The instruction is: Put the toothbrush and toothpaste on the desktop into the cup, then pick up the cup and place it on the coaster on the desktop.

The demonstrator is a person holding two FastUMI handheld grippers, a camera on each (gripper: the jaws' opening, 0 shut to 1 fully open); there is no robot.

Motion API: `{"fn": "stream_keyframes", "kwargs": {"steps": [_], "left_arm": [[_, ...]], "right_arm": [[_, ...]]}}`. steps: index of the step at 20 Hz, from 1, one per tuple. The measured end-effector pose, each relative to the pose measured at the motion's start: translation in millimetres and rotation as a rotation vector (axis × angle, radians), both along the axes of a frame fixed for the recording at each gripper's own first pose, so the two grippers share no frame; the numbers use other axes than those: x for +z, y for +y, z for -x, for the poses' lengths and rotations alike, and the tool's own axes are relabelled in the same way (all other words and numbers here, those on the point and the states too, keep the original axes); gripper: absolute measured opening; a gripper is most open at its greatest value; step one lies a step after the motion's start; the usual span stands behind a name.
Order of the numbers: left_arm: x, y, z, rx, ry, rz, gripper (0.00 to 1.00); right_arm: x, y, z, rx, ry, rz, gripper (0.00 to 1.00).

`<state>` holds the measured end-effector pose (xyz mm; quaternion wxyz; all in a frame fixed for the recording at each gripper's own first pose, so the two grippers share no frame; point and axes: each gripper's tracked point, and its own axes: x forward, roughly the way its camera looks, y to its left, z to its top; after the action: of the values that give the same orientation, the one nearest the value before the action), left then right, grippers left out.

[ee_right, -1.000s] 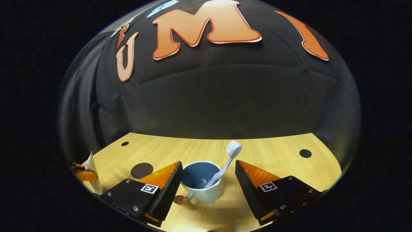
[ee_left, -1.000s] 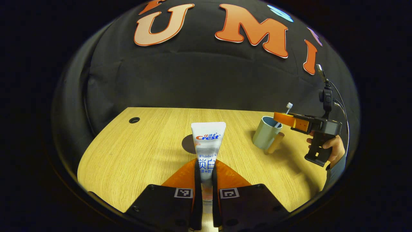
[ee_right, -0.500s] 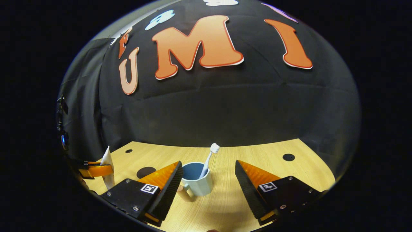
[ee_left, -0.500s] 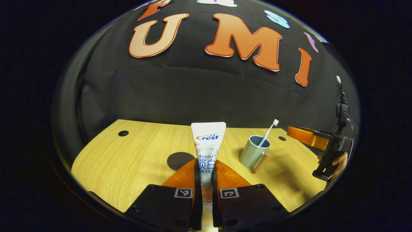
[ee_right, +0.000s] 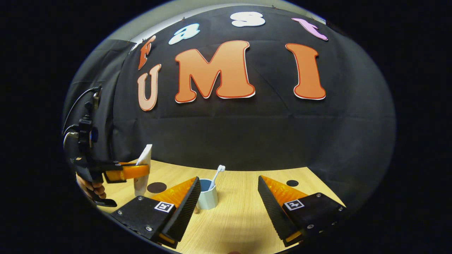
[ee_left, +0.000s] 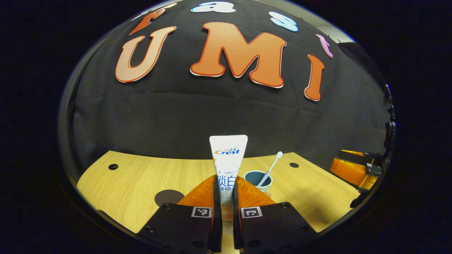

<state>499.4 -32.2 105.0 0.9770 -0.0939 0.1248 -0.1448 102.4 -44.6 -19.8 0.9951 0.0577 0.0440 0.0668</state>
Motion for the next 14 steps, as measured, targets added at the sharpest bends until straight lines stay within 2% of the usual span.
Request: {"fn": "stream_keyframes", "kwargs": {"steps": [3, 4, 5, 10, 14], "left_arm": [[13.6, -14.3, -10.1, -0.011, -0.056, 0.053, 0.16], [17.9, -19.2, -14.1, -0.016, -0.075, 0.066, 0.16], [20.8, -22.8, -17.1, -0.019, -0.095, 0.079, 0.16], [35.5, -41.3, -31.8, -0.031, -0.16, 0.131, 0.16], [43.3, -48.2, -45.1, -0.011, -0.208, 0.161, 0.16]], "right_arm": [[-2.2, -13.5, 13.0, -0.036, -0.029, 0.045, 0.97], [-0.9, -17.1, 17.5, -0.044, -0.041, 0.048, 1.0], [0.5, -20.6, 20.9, -0.048, -0.053, 0.045, 0.97], [4.7, -40.7, 33.1, -0.082, -0.095, 0.025, 0.97], [-6.7, -55.3, 40.6, -0.103, -0.079, 0.032, 0.98]]}}
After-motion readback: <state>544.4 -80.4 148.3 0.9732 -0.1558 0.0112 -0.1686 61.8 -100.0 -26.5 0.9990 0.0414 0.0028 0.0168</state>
